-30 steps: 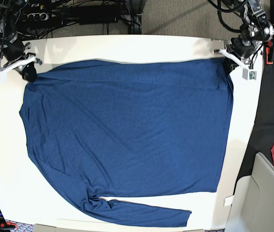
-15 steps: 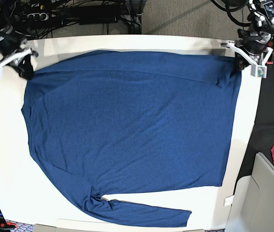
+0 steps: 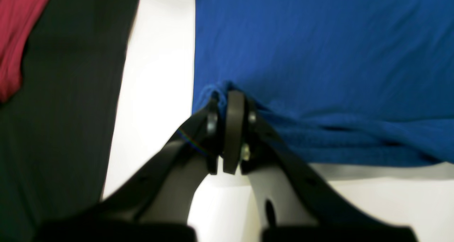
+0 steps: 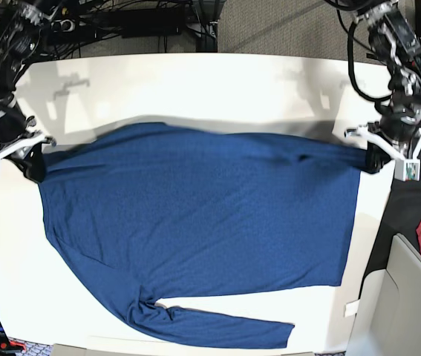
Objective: Fold the T-shirt properly
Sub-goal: 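Lift the shoulder corners with both grippers and shake the shirt taut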
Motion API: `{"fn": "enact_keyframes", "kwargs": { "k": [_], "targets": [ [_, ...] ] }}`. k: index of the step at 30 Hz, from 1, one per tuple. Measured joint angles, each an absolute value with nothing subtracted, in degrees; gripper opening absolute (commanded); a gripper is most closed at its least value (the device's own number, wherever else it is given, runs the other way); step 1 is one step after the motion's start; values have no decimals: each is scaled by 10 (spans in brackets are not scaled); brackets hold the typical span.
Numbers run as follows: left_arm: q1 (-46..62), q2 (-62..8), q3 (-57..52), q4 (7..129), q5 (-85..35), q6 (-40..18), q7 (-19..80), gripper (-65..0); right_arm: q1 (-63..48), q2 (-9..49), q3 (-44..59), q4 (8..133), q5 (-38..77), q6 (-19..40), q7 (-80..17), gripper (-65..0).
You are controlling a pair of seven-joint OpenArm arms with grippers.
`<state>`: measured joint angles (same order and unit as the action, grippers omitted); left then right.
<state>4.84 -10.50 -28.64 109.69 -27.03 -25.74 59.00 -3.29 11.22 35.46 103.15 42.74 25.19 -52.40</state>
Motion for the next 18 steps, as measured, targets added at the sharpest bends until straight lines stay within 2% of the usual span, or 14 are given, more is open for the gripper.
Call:
{"fn": "enact_keyframes", "kwargs": {
  "k": [11,18],
  "targets": [
    [-43,-106,-289,937,-262,-255,588,-646,92,113,356,828,420,250,-525,-632],
    [-56,-106,-290,874,-263,-255,537,-646,148,111,359,729,420,249,-517,-631]
  ]
}}
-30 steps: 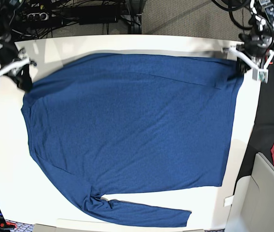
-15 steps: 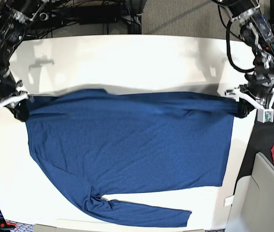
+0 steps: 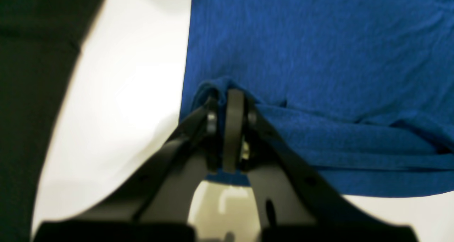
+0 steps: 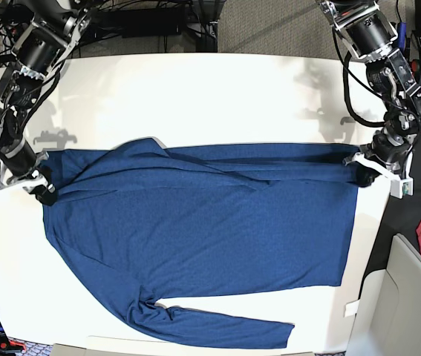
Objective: Fold the T-shirt properly
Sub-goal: 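Lift the shoulder corners with both grippers and shake the shirt taut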
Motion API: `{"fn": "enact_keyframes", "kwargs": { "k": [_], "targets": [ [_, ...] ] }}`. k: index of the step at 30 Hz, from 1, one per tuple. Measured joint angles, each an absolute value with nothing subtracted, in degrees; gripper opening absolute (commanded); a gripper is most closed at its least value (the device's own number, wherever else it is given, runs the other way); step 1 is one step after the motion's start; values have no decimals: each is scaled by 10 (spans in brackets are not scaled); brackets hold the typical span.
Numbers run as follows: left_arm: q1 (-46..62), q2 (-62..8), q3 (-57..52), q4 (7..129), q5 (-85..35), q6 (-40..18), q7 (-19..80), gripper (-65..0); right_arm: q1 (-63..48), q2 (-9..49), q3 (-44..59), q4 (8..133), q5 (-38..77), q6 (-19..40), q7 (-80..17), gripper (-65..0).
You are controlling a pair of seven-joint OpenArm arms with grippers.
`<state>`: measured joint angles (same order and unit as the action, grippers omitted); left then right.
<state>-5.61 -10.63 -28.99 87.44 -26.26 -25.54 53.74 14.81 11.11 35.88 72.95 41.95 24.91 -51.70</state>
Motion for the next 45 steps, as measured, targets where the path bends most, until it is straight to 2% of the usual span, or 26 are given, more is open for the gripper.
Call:
{"fn": "enact_keyframes", "kwargs": {
  "k": [6,17,21,23,27,29,33,38,45],
  "targets": [
    [-81,-110,-290,854,-265,-256,524,-646,161,111,361,676,419,244,-462,-631],
    [-106,-116,-292,852,-264,-254,524,-646,186,99,361,659,421,245,-438,-630],
    [-100,-119,-292,816,-261,-253,524,-639,184,88,361,659,419,245,-435,-626],
    [-100,-119,-292,794,-262,-254,524,-600,179,85,361,659,420,246,-435,-585],
    [-96,-118,-292,801,-261,-252,530,-473,154,93,361,663,421,245,-437,-424],
    [-87,-119,-292,823,-262,-252,526,-443,142,93,361,676,426,243,-438,-379],
    [-46,-130,-292,874,-265,-251,539,-436,117,93,361,725,458,245,-473,-378],
    [-6,-130,-293,939,-295,-253,580,-381,84,106,379,790,497,249,-500,-378],
    [4,-129,-293,915,-307,-253,586,-319,27,121,405,844,495,246,-506,-378]
  ]
}}
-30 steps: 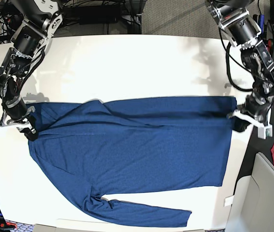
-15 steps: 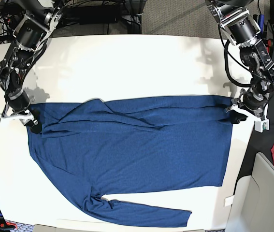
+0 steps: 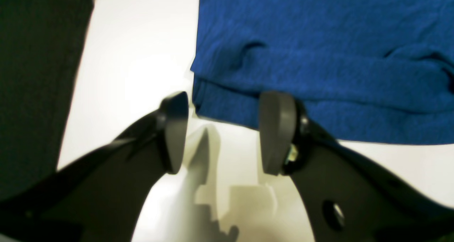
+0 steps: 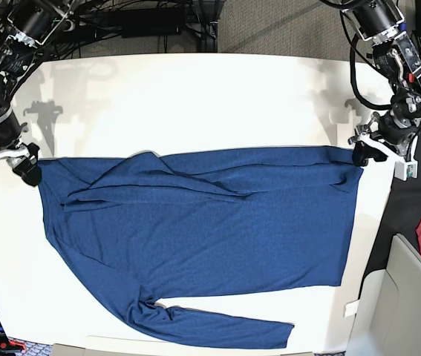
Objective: Fold the T-shirt properly
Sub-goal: 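Lift the shoulder corners with both grippers and shake the shirt taut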
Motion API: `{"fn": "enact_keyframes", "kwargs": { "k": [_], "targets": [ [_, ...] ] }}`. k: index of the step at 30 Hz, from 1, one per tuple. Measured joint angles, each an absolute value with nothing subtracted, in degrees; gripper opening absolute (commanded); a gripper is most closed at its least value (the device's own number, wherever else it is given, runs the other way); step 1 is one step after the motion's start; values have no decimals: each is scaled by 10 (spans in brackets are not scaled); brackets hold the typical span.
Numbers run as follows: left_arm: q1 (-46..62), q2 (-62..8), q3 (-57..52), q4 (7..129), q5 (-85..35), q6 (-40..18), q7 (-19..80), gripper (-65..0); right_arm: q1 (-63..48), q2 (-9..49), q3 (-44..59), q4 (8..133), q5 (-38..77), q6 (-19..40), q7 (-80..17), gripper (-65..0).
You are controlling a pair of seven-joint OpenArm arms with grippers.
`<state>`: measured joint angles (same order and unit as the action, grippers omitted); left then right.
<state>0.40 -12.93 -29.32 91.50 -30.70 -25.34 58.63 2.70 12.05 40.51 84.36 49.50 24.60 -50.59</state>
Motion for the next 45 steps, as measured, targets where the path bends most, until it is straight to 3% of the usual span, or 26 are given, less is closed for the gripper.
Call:
{"fn": "enact_keyframes", "kwargs": {
  "k": [18,21,25,27,40,45],
  "targets": [
    [-64,-123,-294,764,-315,-253,574,-327,10,123,432,845,453,243,-506,-378],
    [-68,-117,-294,757,-317,-254,569,-390,10,123,432,845,451,242,-506,-378],
    [-72,-114,-292,740,-322,-256,562,-547,11,121,432,845,445,240,-505,-378],
    [-71,-115,-293,736,-324,-256,563,-596,13,119,431,845,424,200,-507,-376],
    [-71,-114,-293,736,-324,-256,565,-593,82,103,386,799,354,135,-506,-374],
    [-70,-114,-293,737,-326,-256,565,-593,102,69,364,795,314,103,-506,-374]
  ]
}}
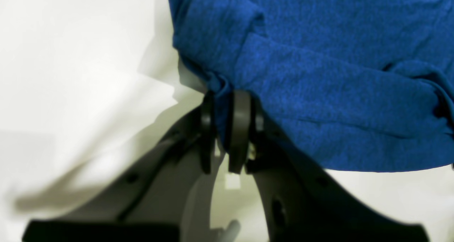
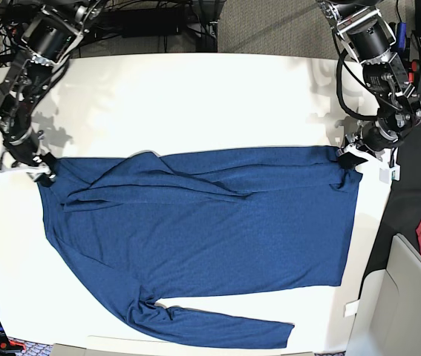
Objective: Fold the T-shirt properly
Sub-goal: 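Lift the shoulder corners with both grippers and shake the shirt taut, then lay the shirt down flat and open both grippers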
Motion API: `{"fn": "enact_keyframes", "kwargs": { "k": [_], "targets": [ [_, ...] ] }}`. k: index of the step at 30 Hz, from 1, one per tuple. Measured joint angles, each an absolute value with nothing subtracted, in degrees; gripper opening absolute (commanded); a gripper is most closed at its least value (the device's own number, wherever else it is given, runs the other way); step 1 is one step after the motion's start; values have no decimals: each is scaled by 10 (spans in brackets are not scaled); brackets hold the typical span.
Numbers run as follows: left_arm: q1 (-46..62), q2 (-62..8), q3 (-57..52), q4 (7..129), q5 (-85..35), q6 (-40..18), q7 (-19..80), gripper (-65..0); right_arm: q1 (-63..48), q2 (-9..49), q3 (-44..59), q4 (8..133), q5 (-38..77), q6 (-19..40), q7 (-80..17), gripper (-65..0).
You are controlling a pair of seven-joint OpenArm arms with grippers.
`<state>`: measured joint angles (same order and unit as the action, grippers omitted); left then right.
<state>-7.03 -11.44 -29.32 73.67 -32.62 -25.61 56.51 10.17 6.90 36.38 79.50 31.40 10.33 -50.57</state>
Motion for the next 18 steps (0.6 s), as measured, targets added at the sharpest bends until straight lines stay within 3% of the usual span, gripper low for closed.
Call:
{"fn": "enact_keyframes", "kwargs": {
  "k": [8,18],
  "targets": [
    [-70,-115,-293,737,-326,-256,566,-593,103,45,365,809,304,82,-505,-374],
    [-70,-114,-293,737,-326,-256,567,-594,59,72,392,884,329,78,-504,-374]
  ]
}}
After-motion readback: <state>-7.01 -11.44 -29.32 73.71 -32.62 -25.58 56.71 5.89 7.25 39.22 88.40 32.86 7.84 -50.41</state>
